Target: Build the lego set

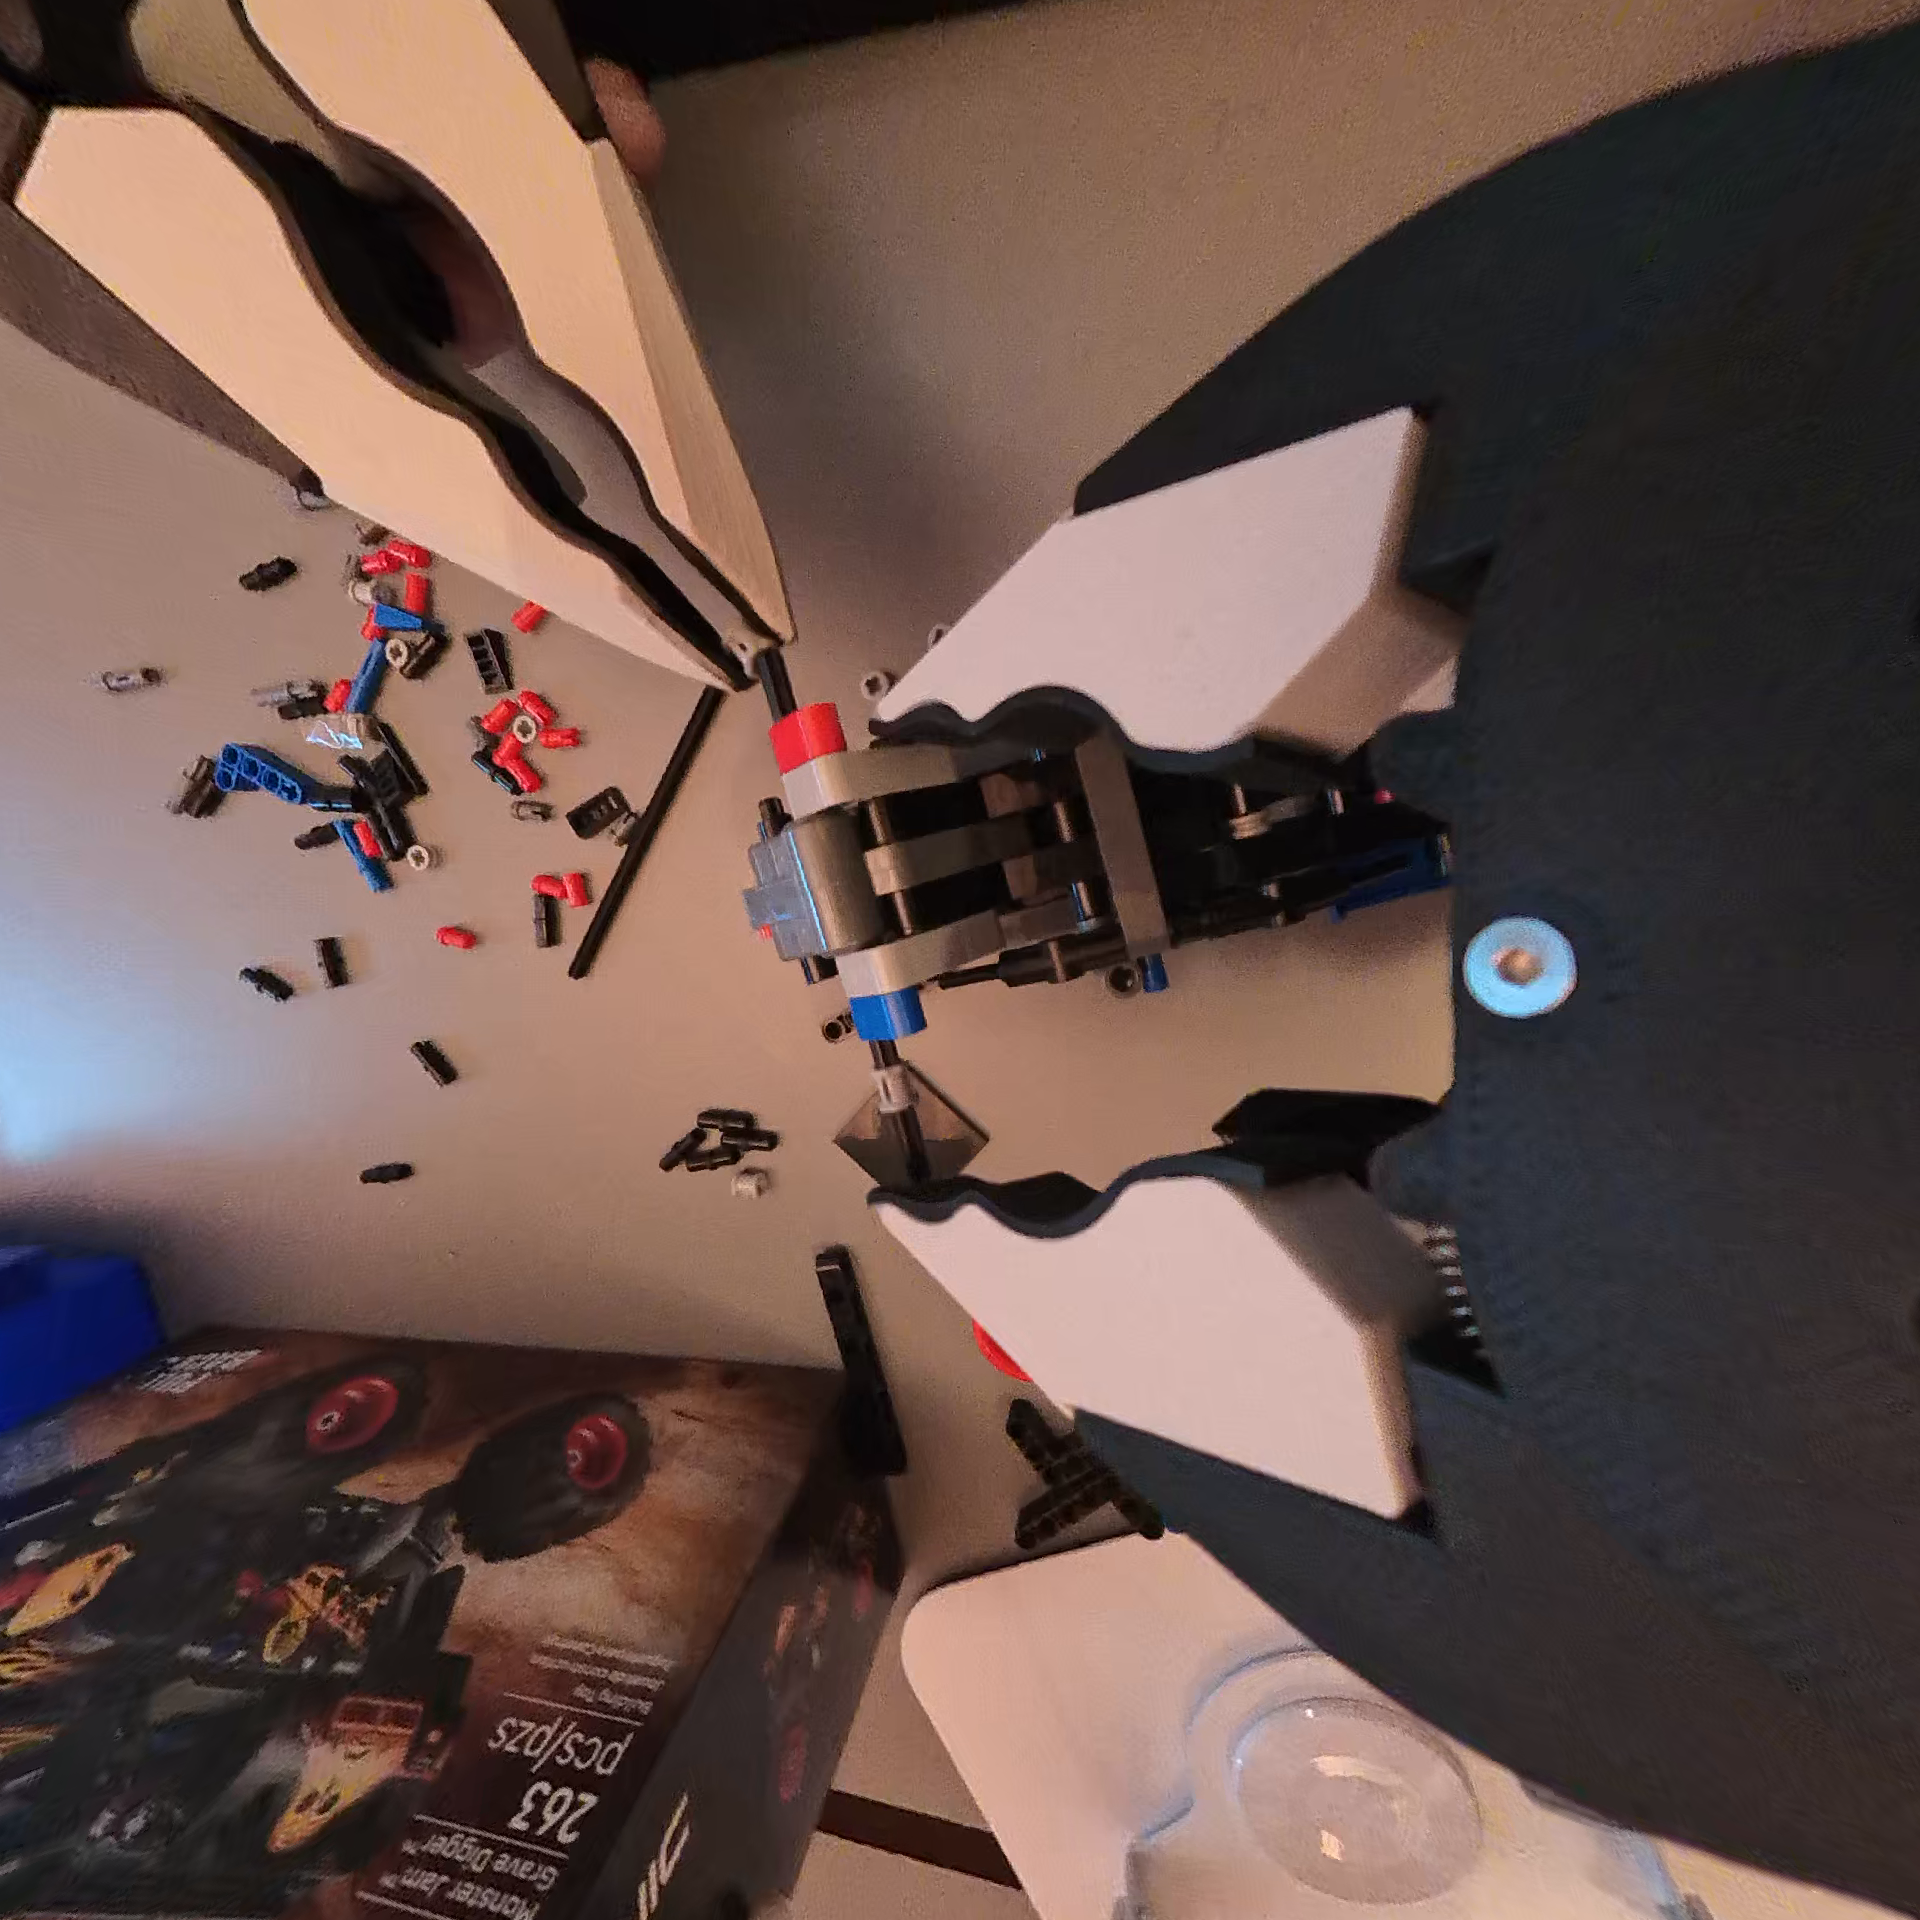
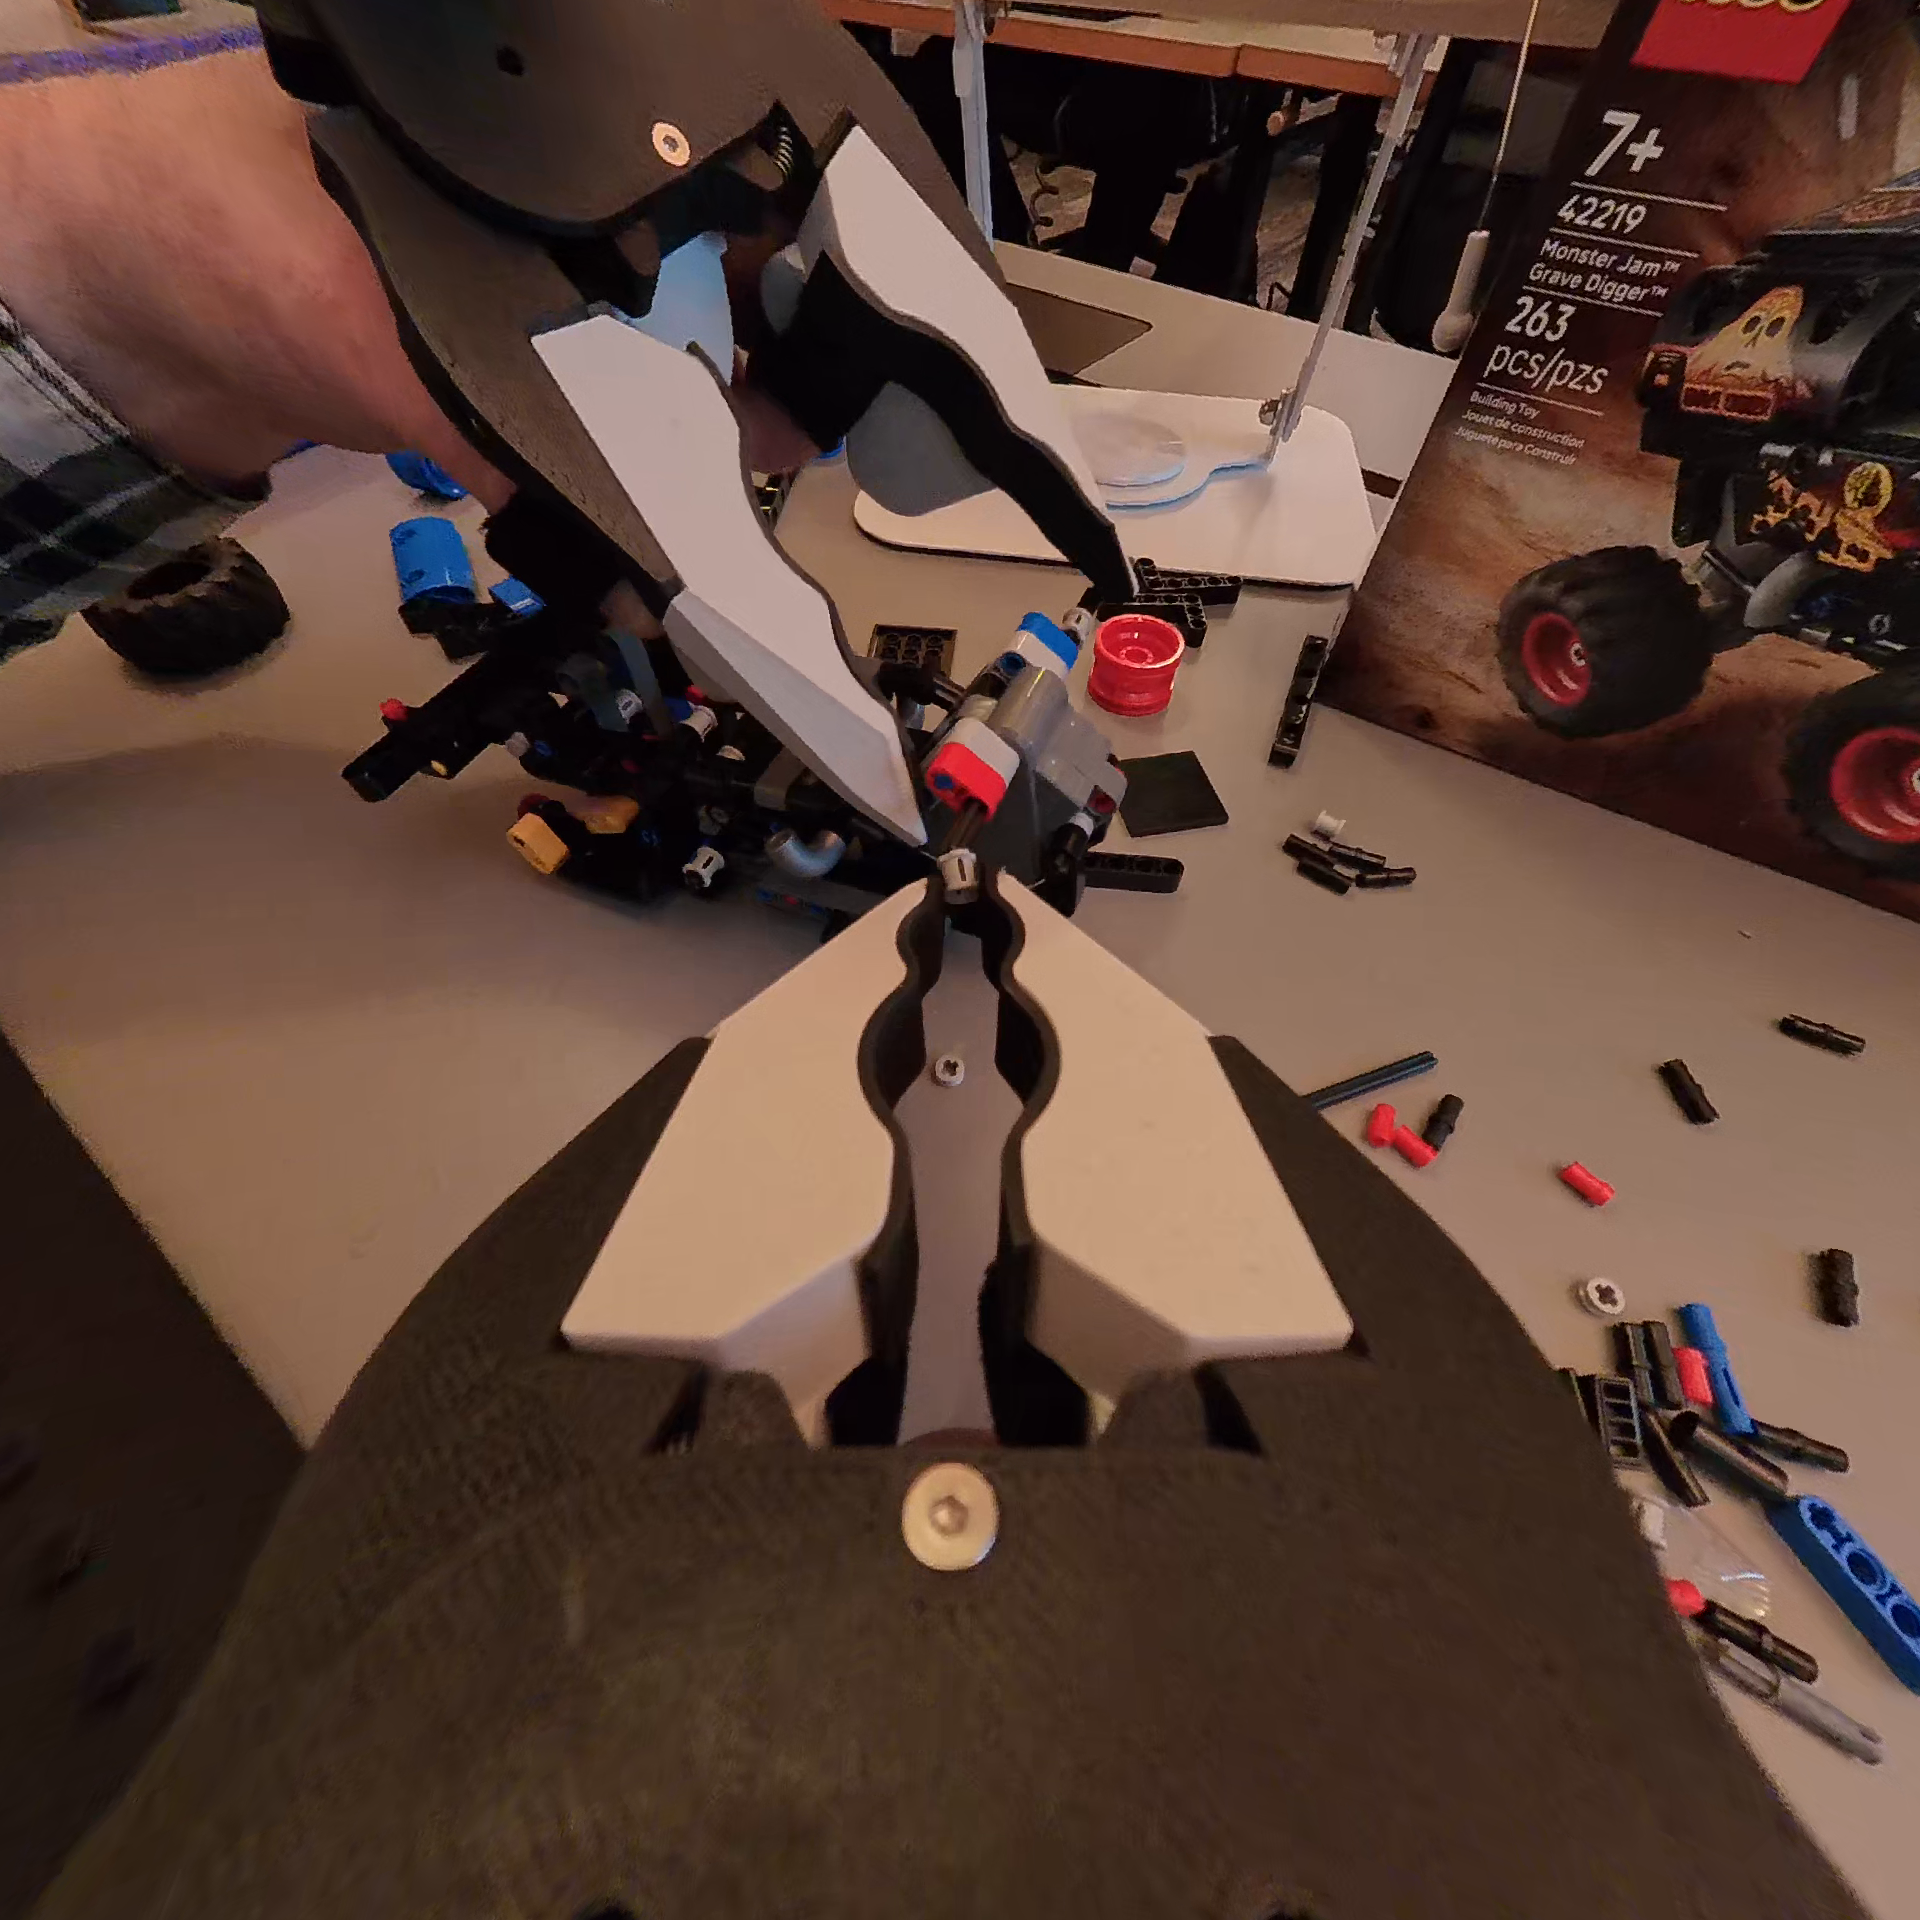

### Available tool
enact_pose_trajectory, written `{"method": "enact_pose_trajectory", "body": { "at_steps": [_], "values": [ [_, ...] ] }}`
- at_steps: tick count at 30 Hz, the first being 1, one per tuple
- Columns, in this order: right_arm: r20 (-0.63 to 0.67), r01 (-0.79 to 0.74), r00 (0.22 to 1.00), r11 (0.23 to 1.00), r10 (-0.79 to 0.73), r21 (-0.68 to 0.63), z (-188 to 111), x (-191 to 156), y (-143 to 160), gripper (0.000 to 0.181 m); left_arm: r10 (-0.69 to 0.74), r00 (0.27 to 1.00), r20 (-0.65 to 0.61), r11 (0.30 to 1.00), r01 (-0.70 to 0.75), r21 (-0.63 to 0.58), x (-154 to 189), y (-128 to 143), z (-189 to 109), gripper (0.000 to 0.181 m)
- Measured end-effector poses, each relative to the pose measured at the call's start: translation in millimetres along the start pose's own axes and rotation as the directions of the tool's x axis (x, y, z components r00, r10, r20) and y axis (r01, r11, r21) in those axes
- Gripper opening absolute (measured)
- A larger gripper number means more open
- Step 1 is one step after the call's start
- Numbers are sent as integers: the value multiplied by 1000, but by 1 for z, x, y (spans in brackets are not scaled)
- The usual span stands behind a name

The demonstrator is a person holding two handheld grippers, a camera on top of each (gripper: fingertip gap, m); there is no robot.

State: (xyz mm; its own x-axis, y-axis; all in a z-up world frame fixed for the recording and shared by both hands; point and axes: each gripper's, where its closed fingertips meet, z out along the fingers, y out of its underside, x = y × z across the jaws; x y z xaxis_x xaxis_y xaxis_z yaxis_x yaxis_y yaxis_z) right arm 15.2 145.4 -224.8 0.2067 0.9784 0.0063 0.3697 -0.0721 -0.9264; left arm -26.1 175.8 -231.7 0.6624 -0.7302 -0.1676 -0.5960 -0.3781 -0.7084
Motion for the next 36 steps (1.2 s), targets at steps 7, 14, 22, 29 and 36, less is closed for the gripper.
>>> {"method": "enact_pose_trajectory", "body": {
  "at_steps": [7, 14, 22, 29, 36],
  "values": [
    [-29, -7, 1000, 1000, 7, -5, 0, 6, 1, 4, -75, 997, 32, 997, 74, 27, -2, -1, 1, 75],
    [-69, -18, 997, 1000, 18, -2, -3, 14, 0, 4, -146, 984, 99, 989, 145, 18, -4, -1, 2, 75],
    [-112, 12, 994, 1000, -12, 0, -6, 19, -2, 5, -178, 974, 143, 984, 177, 23, -5, -3, 4, 75],
    [-133, 32, 991, 999, -32, -6, -6, 21, -3, 4, -189, 967, 168, 982, 188, 24, -6, -4, 4, 75],
    [-170, 95, 981, 995, -98, -25, -4, 22, -4, 4, -211, 959, 189, 977, 207, 42, -7, -4, 5, 75]
  ]
}}
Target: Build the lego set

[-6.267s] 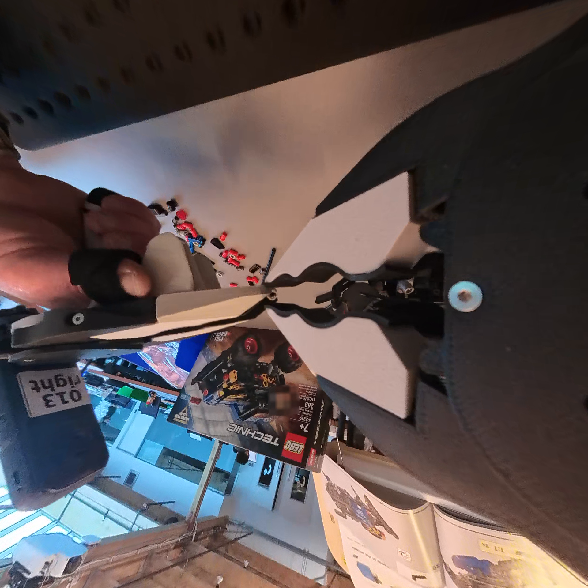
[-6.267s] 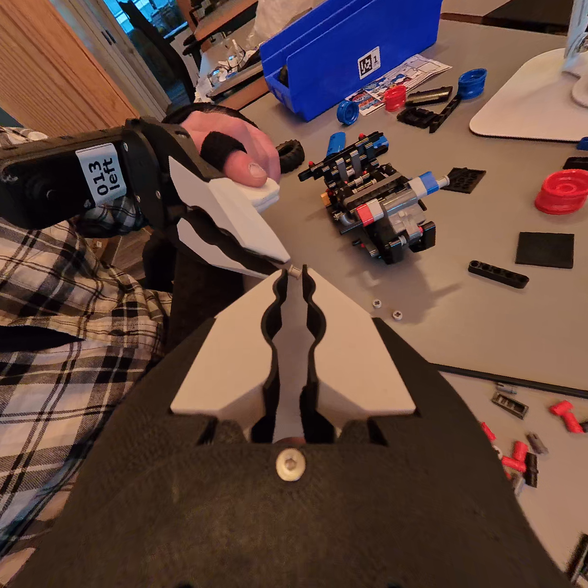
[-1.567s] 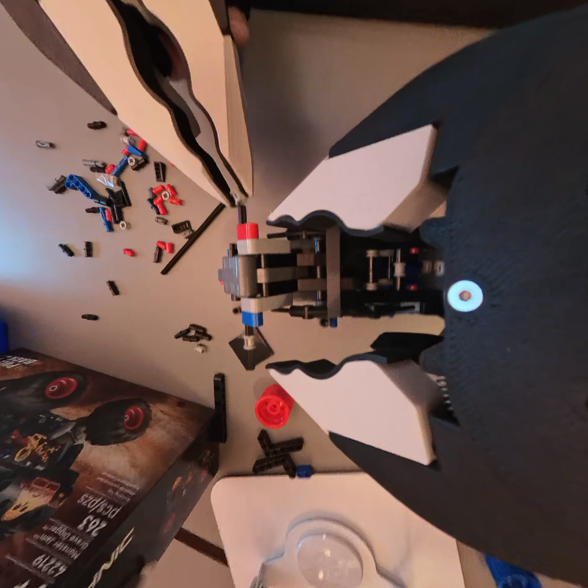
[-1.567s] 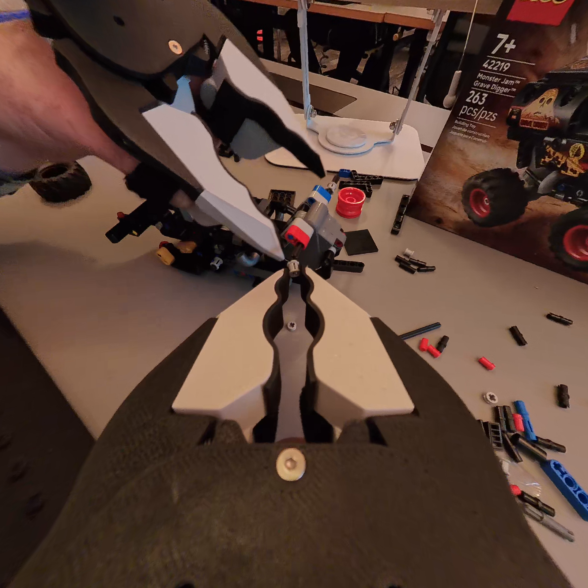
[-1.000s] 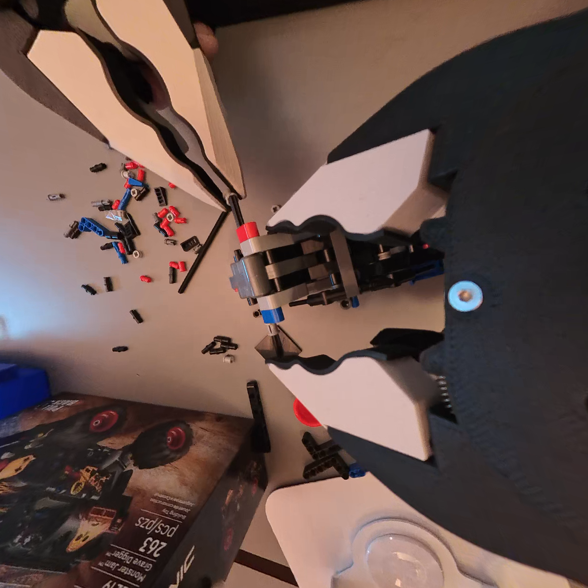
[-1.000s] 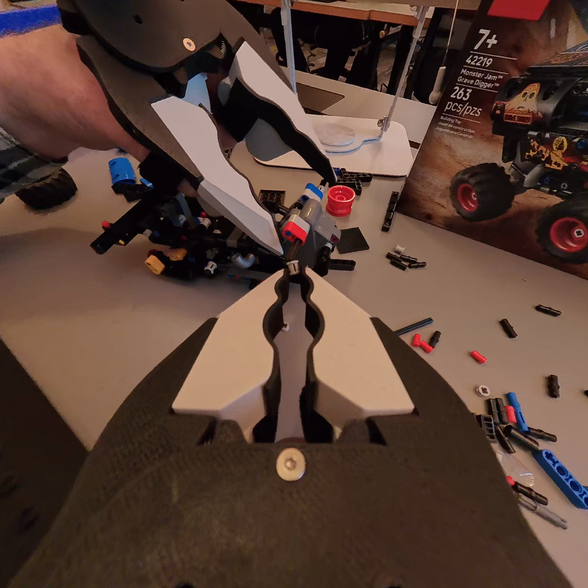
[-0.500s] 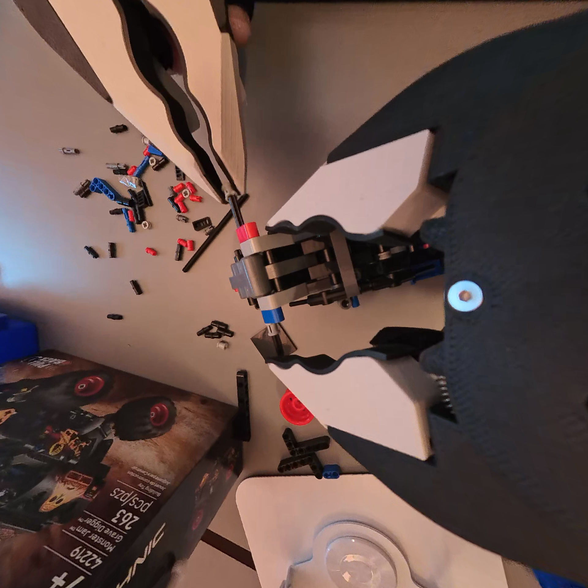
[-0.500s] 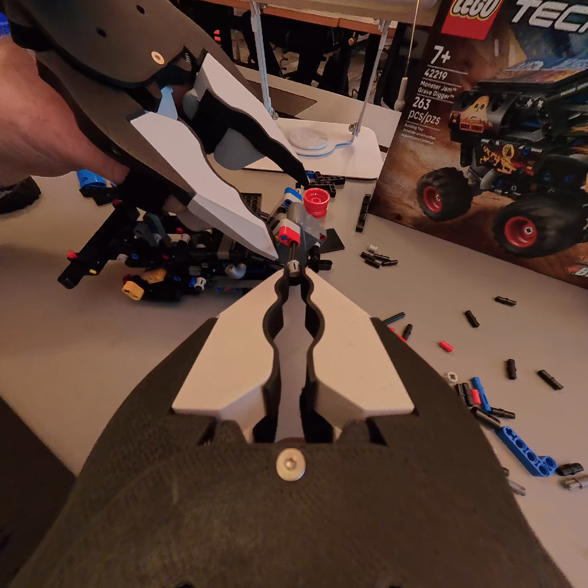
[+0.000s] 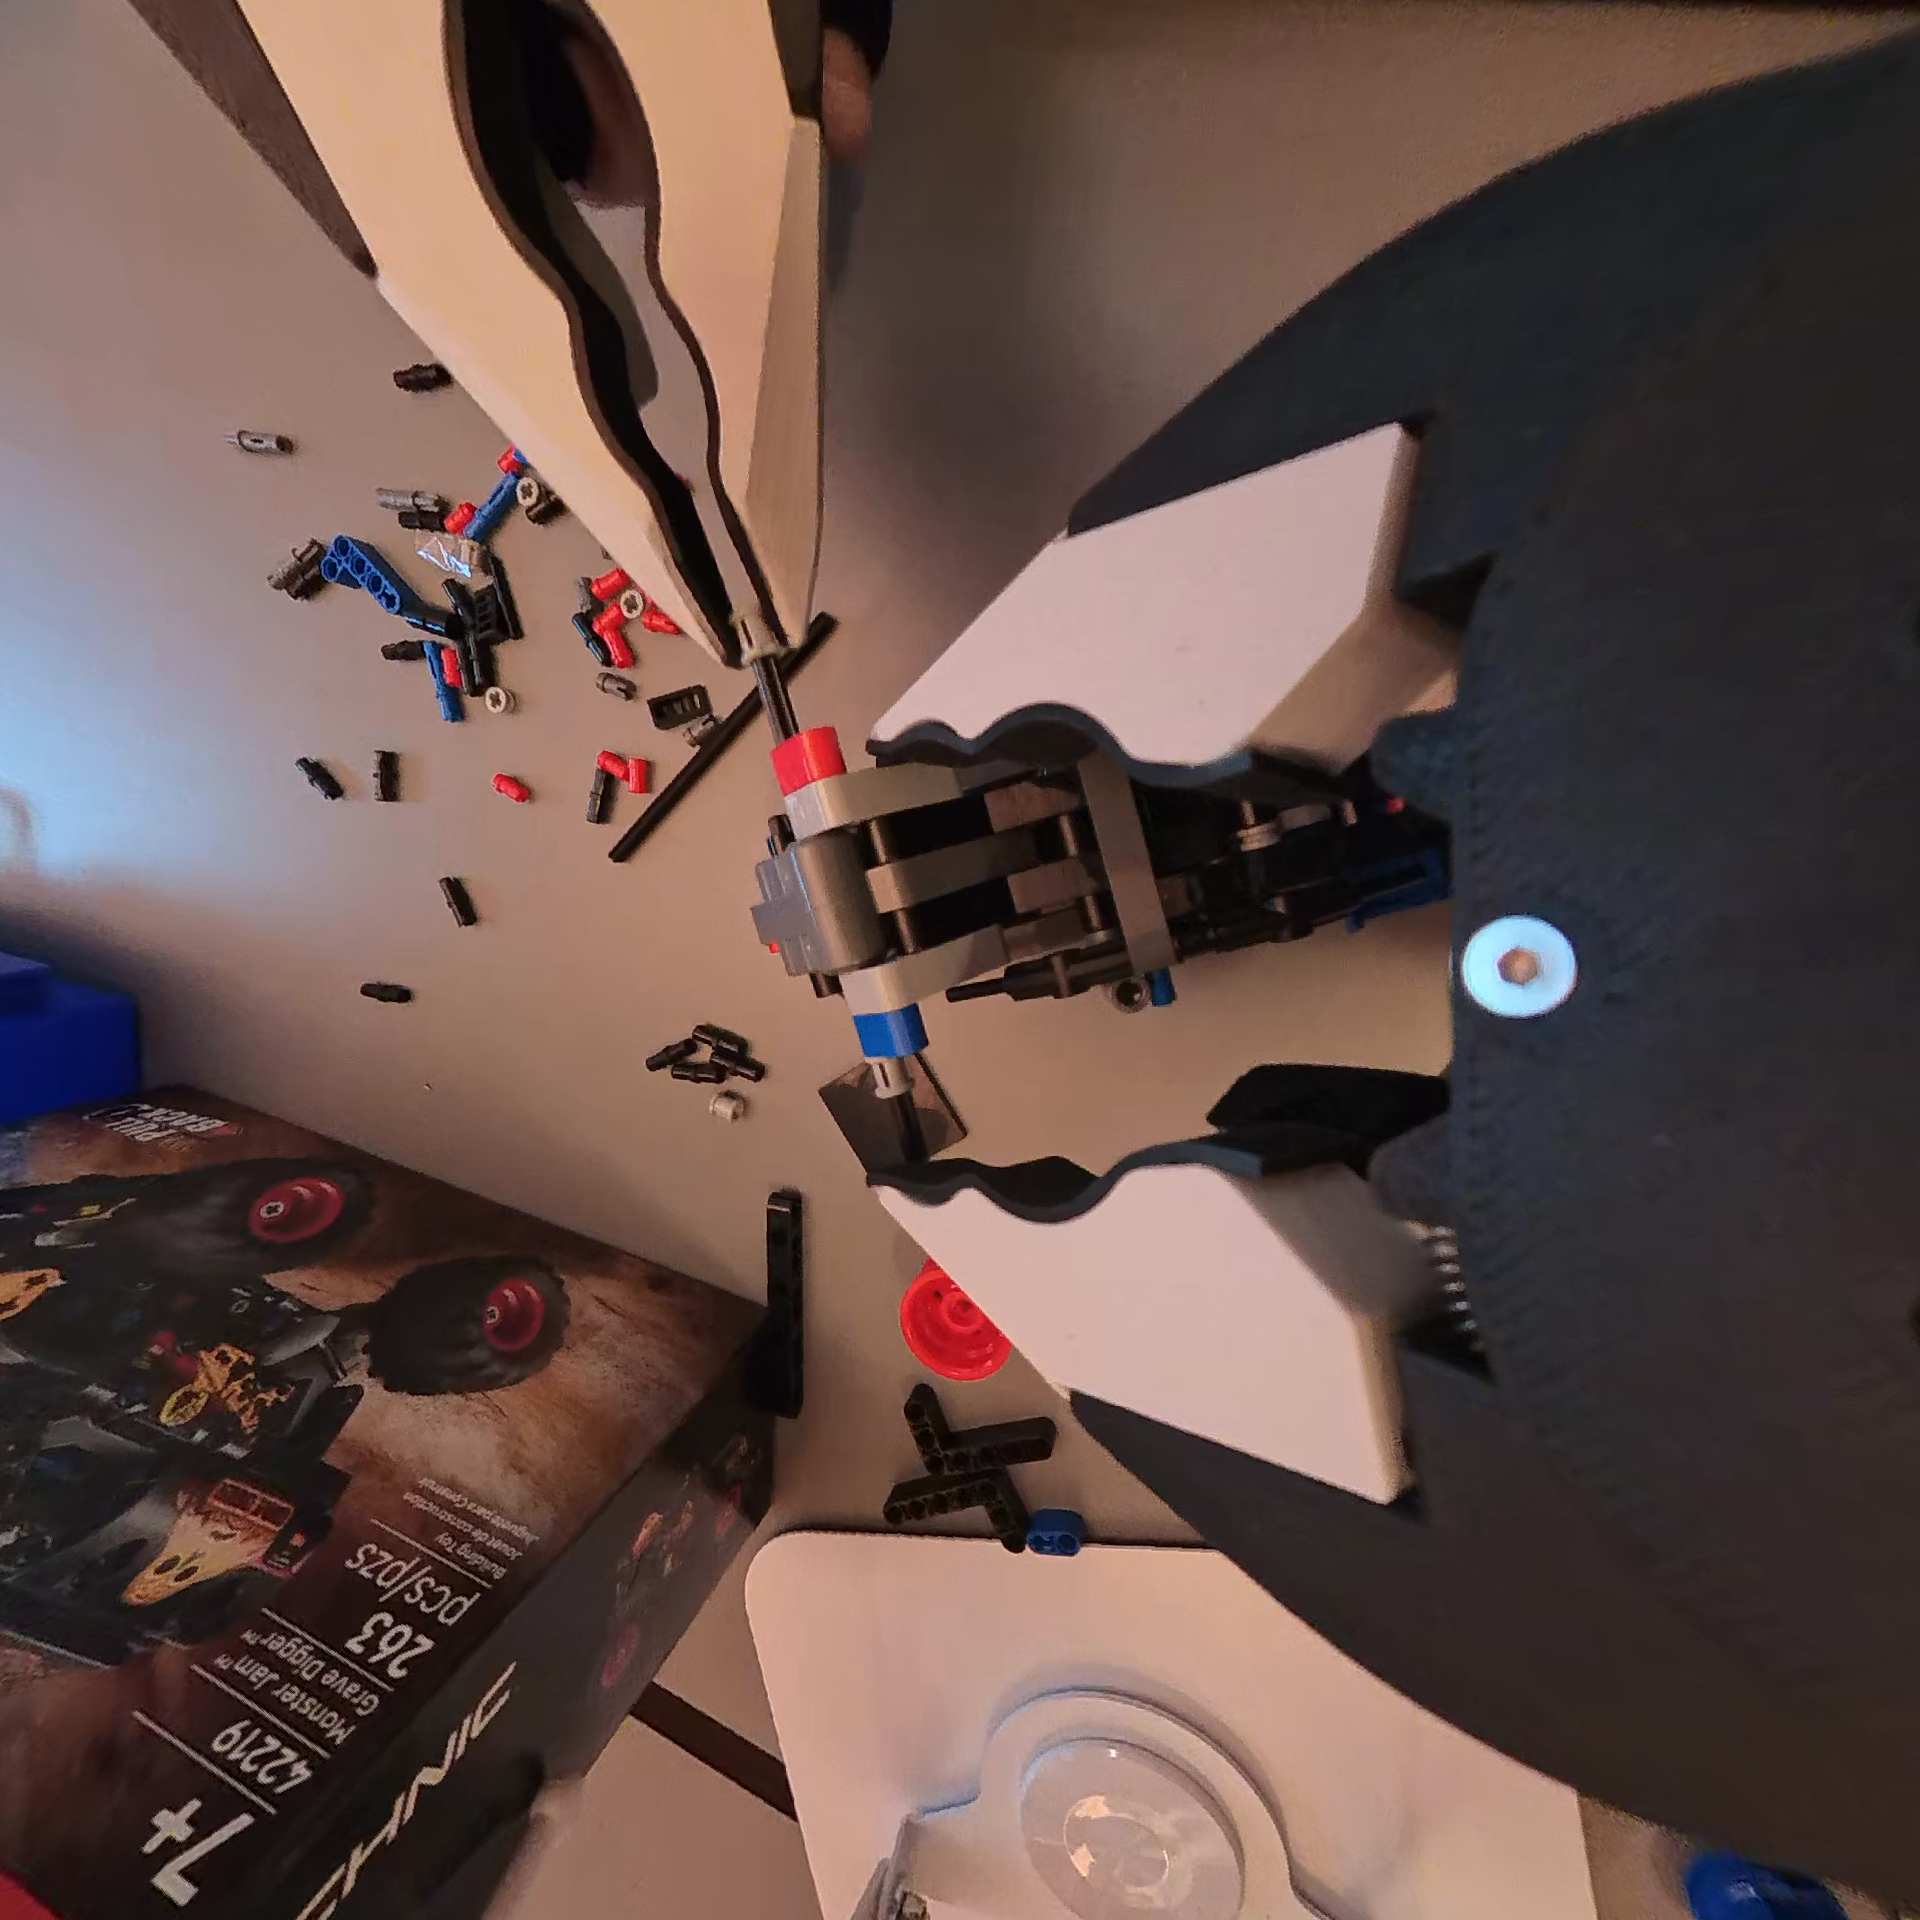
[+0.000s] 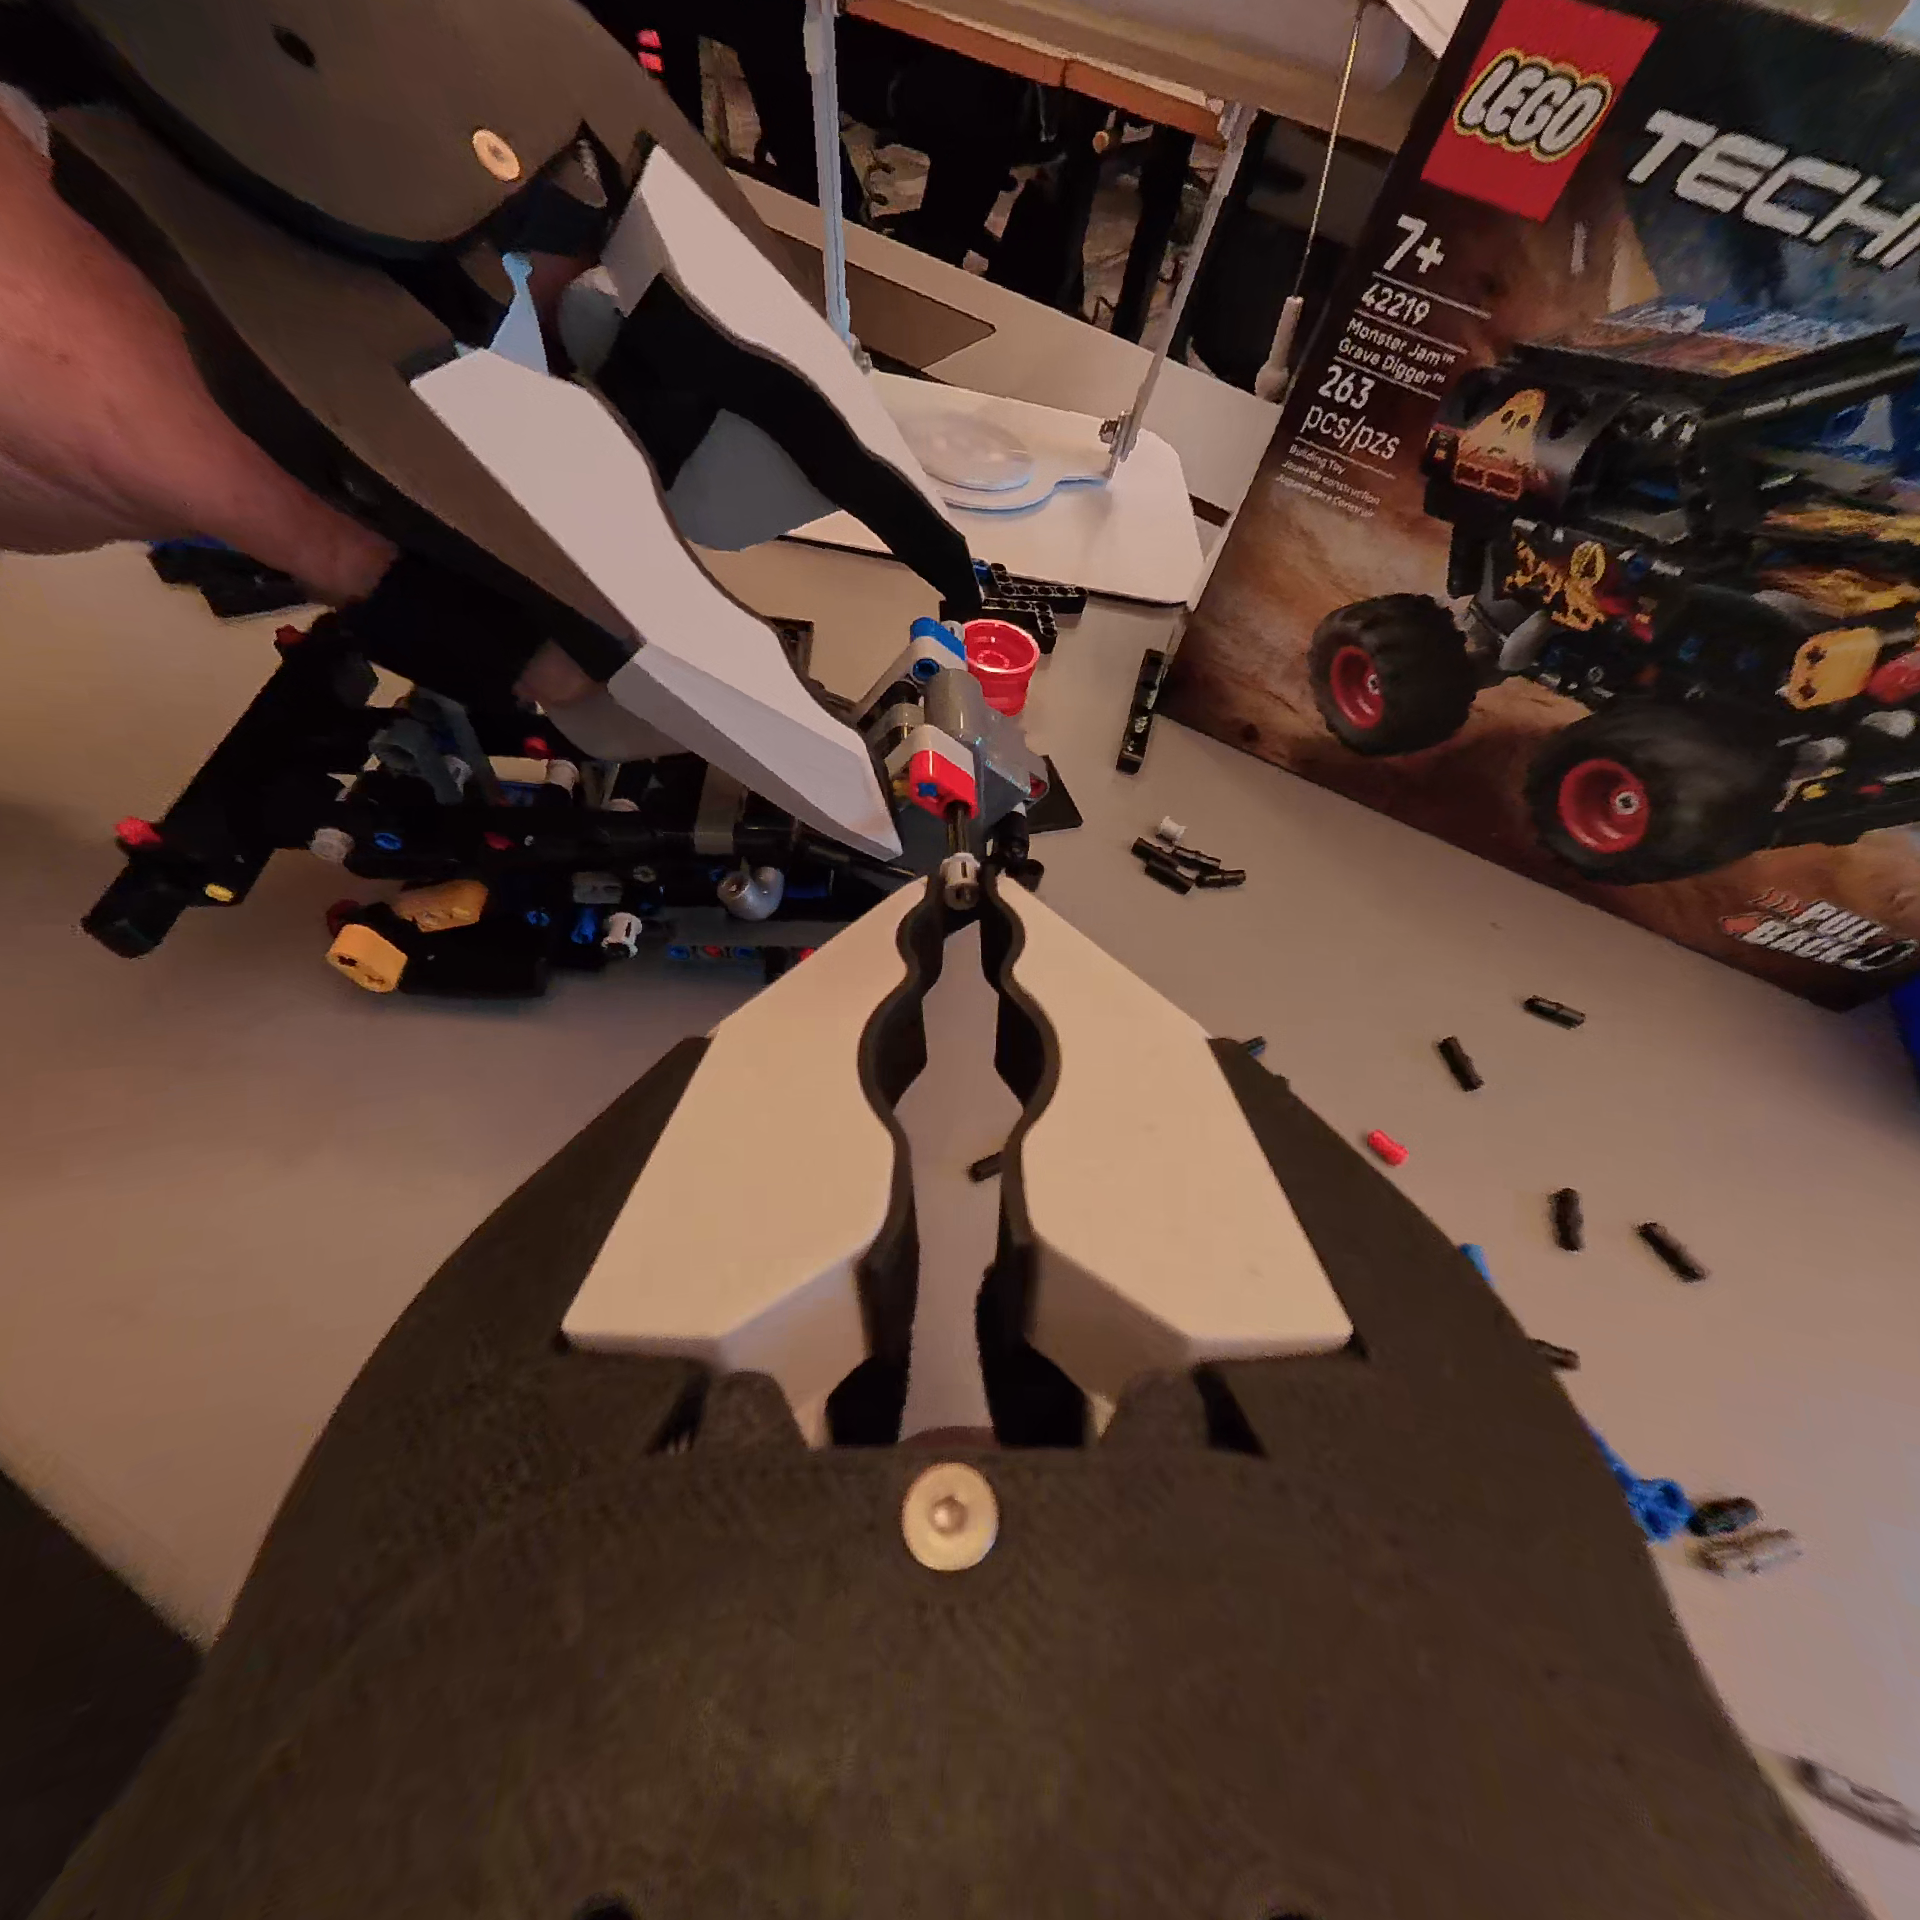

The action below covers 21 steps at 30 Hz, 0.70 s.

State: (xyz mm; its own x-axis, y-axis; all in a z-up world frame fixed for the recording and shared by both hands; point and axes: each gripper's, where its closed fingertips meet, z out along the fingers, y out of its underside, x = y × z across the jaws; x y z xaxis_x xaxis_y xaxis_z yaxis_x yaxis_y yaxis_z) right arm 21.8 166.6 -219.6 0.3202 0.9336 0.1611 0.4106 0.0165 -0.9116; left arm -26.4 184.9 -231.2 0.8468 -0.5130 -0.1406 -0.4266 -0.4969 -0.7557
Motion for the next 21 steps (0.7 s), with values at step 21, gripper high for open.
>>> {"method": "enact_pose_trajectory", "body": {
  "at_steps": [21],
  "values": [
    [125, -50, 991, 999, 48, 15, 7, -5, -8, 4, 25, 1000, 17, 1000, -25, 0, -1, 2, 0, 62]
  ]
}}
